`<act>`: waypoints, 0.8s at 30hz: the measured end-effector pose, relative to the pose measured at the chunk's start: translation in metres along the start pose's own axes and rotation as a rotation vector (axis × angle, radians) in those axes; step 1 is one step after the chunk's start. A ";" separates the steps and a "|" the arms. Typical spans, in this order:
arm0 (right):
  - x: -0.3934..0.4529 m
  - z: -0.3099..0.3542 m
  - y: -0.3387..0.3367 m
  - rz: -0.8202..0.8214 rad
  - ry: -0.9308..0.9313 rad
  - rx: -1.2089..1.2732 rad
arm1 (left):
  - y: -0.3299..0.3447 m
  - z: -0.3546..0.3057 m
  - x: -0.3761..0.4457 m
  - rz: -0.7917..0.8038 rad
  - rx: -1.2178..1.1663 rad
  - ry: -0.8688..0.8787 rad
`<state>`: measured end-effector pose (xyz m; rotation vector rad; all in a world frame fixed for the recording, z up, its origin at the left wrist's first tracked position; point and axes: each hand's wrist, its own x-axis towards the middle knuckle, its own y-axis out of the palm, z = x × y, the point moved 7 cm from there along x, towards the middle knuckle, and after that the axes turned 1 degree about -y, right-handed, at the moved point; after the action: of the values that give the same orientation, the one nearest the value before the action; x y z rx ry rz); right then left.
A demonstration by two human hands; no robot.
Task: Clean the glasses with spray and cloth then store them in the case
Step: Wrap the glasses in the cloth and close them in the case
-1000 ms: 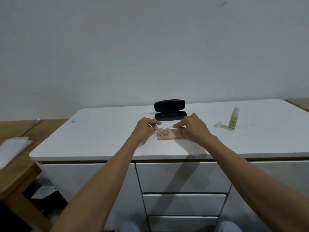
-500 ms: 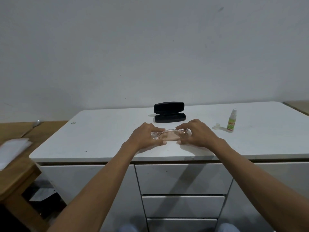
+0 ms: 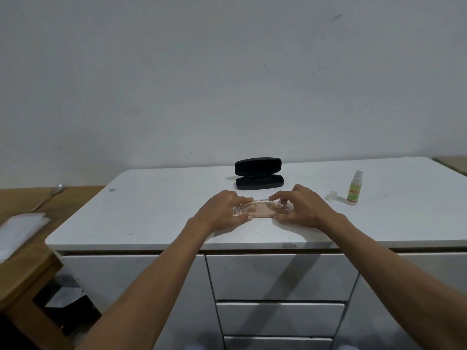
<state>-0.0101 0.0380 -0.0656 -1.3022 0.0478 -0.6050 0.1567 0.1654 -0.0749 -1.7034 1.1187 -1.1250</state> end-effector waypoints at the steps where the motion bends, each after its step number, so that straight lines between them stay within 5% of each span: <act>1: 0.001 -0.001 0.000 -0.008 -0.004 -0.002 | -0.001 0.000 0.001 -0.007 0.004 0.010; 24: 0.113 -0.054 0.003 -0.141 -0.032 -0.024 | 0.008 0.046 0.103 -0.248 -0.099 -0.141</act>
<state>0.0670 -0.0599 -0.0507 -1.3456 -0.0642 -0.7053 0.2203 0.0722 -0.0705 -2.0090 0.9071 -1.0930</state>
